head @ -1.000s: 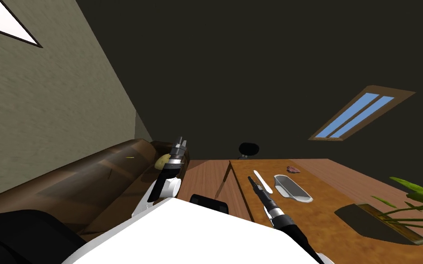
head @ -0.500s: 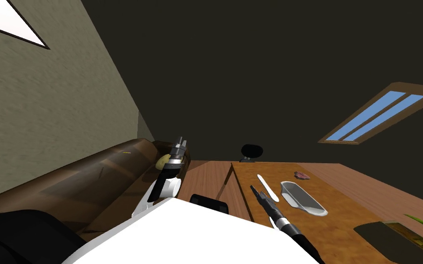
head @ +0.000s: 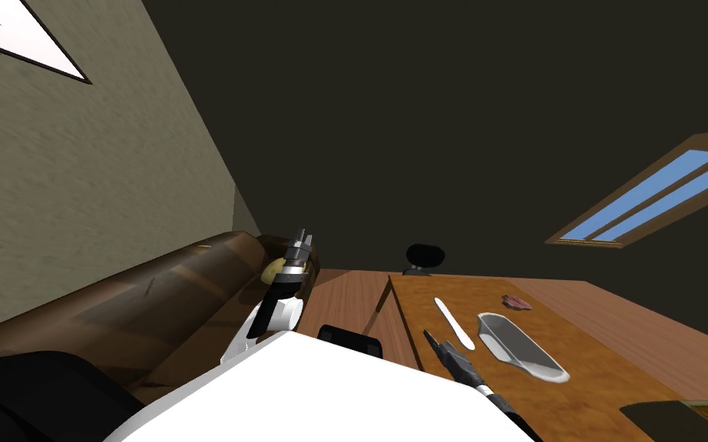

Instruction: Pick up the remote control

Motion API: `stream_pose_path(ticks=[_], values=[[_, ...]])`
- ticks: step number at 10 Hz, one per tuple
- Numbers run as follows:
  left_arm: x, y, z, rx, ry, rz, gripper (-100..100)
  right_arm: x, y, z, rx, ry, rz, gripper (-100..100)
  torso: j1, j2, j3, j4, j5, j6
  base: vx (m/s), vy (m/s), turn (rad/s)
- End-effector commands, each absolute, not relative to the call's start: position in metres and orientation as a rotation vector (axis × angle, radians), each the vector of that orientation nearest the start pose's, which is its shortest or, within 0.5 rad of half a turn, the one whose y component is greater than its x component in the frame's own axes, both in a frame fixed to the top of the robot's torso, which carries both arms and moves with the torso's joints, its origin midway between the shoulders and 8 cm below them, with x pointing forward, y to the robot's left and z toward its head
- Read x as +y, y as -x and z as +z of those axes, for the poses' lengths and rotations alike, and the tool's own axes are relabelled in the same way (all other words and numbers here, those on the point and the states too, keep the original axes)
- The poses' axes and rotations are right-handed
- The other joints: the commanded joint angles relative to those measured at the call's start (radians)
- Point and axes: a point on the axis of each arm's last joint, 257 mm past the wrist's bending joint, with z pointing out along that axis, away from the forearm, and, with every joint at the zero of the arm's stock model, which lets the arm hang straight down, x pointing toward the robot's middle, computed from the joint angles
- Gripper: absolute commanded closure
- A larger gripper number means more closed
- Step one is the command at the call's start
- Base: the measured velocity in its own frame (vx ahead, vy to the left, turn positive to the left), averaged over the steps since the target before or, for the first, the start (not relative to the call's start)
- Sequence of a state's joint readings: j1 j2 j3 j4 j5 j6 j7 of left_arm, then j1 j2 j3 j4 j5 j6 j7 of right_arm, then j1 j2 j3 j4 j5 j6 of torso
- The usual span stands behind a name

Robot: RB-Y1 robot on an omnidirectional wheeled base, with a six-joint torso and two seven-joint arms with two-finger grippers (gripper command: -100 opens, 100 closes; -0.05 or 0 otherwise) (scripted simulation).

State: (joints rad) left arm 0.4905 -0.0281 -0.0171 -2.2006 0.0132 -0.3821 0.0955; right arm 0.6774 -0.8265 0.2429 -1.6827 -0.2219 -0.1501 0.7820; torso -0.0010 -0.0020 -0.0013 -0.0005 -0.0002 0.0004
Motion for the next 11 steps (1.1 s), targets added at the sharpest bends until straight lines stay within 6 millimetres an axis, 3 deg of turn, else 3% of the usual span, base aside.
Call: stream_pose_path(ticks=[1, 3, 4, 6, 7, 10, 11], values=[[0.282, -0.377, -0.033, 0.676, 0.885, -1.371, 0, -0.394, -0.245, -0.417, 2.204, -0.223, 0.25, -100, 0.0, 0.0, 0.0, 0.0, 0.0, 0.0, 0.027, -0.021, 0.025], [0.282, -0.377, -0.033, 0.676, 0.885, -1.371, 0, -0.41, -0.215, -0.444, 2.318, -0.189, 0.178, -100, 0.001, 0.001, 0.001, 0.0, 0.0, 0.0, 0.022, -0.021, 0.047], [0.282, -0.377, -0.033, 0.676, 0.885, -1.371, 0, -0.411, -0.214, -0.444, 2.323, -0.172, 0.167, -100, 0.0, 0.001, 0.001, 0.0, 0.0, 0.0, 0.018, -0.02, 0.016], [0.282, -0.377, -0.033, 0.676, 0.885, -1.371, 0, -0.426, -0.182, -0.468, 2.438, -0.136, 0.098, -100, 0.001, 0.001, 0.001, 0.0, 0.0, 0.0, 0.02, -0.023, 0.041], [0.282, -0.377, -0.033, 0.676, 0.885, -1.371, 0, -0.426, -0.182, -0.468, 2.438, -0.119, 0.092, -100, 0.0, 0.001, 0.001, 0.0, 0.0, 0.0, 0.015, -0.018, 0.023], [0.282, -0.377, -0.033, 0.676, 0.885, -1.371, 0, -0.446, -0.132, -0.495, 2.597, -0.048, 0.001, -100, 0.0, 0.002, 0.001, 0.0, 0.0, 0.0, 0.016, -0.028, 0.044], [0.282, -0.377, -0.033, 0.676, 0.885, -1.371, 0, -0.446, -0.132, -0.495, 2.597, -0.036, -0.003, -100, 0.0, 0.001, 0.001, 0.0, 0.0, 0.0, 0.011, -0.022, 0.011]])
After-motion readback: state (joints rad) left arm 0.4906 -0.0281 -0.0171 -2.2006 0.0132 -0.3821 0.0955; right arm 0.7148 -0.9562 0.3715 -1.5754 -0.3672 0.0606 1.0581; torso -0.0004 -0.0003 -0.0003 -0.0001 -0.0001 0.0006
